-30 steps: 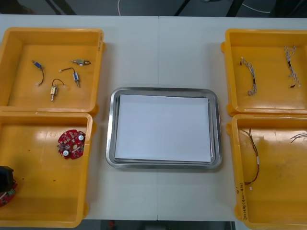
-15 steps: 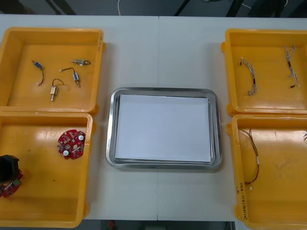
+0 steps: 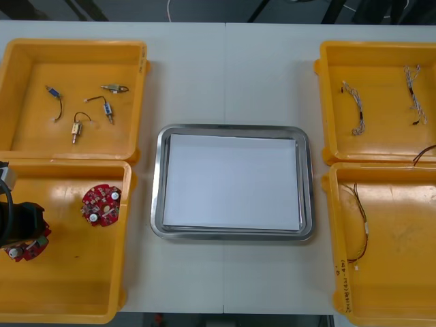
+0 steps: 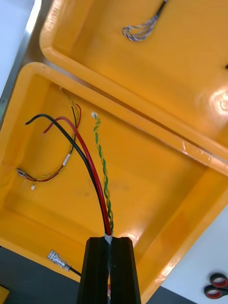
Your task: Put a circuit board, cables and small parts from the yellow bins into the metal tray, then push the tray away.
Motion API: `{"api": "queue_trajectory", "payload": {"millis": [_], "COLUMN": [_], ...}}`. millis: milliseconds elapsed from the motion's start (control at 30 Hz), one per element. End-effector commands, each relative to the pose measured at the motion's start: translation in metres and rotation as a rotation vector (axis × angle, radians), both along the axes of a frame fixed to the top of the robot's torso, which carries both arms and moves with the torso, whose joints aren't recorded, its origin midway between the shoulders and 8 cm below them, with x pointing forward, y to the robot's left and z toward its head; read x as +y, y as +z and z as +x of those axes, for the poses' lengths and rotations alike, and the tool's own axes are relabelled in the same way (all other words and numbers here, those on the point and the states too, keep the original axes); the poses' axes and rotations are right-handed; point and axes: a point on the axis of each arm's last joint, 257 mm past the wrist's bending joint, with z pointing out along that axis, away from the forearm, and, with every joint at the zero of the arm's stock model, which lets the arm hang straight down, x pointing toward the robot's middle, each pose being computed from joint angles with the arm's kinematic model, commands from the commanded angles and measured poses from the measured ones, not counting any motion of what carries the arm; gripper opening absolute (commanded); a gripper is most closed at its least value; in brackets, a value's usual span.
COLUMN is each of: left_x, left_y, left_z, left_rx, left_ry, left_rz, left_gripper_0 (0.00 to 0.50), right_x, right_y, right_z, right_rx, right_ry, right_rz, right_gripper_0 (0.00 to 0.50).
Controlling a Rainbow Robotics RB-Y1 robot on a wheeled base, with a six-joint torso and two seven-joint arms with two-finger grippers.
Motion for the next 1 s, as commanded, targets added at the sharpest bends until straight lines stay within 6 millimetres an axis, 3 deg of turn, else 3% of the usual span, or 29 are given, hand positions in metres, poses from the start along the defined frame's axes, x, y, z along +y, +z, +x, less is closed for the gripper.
{"api": "queue_trajectory", "payload": {"millis": [33,367,1000], "left_x": [-0.02,-0.033,-0.029], "left_y": [0.012,0.003,-0.01], "left_z": [0.01,0.011,0.016], "left_rx": [-0.007,0.003,0.001], "left_ry": [0.004,-0.037,-0.038], "left_rz": [-0.019,-0.007,0.02], "left_gripper_0": [0.0,0.0,0.002], "right_x": [0.017,0.043,0.053], "right_y": [0.019,0.014,0.004], "right_z": [0.006,0.014,0.007], "right_rx": [-0.031,-0.038,-0.024], "right_ry": [0.11,0.21,0.273], "right_rz": [-0.135,-0.217,-0.258], "right_gripper_0": [0.0,0.0,0.0]}}
